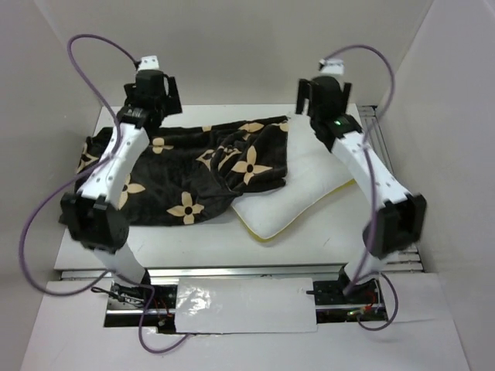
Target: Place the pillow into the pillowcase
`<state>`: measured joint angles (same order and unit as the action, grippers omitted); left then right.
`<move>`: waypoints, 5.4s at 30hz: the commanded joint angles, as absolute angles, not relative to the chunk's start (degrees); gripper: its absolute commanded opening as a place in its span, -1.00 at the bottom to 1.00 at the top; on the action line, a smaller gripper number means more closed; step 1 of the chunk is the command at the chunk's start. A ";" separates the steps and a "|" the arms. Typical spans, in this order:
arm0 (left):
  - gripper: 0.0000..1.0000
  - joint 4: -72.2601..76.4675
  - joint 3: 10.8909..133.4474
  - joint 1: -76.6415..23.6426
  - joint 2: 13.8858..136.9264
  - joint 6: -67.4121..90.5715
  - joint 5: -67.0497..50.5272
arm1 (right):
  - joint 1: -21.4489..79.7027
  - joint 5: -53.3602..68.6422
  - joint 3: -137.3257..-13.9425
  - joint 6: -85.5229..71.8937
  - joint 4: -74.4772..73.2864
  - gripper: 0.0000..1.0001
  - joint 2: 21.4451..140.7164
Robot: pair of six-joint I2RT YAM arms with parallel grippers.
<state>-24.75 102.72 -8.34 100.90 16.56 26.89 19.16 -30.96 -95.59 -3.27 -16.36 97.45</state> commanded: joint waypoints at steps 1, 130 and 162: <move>0.89 -21.19 94.17 -15.44 86.78 14.77 17.59 | 16.35 -27.44 -81.16 -15.72 -25.14 1.00 86.52; -1.00 3.08 81.81 -57.81 98.67 19.34 6.42 | 17.93 -42.80 -86.82 -28.22 -35.07 -1.00 58.35; 0.62 -27.16 44.92 -24.98 65.82 49.57 6.69 | 26.63 -12.22 -56.78 -22.41 -18.46 -1.00 71.35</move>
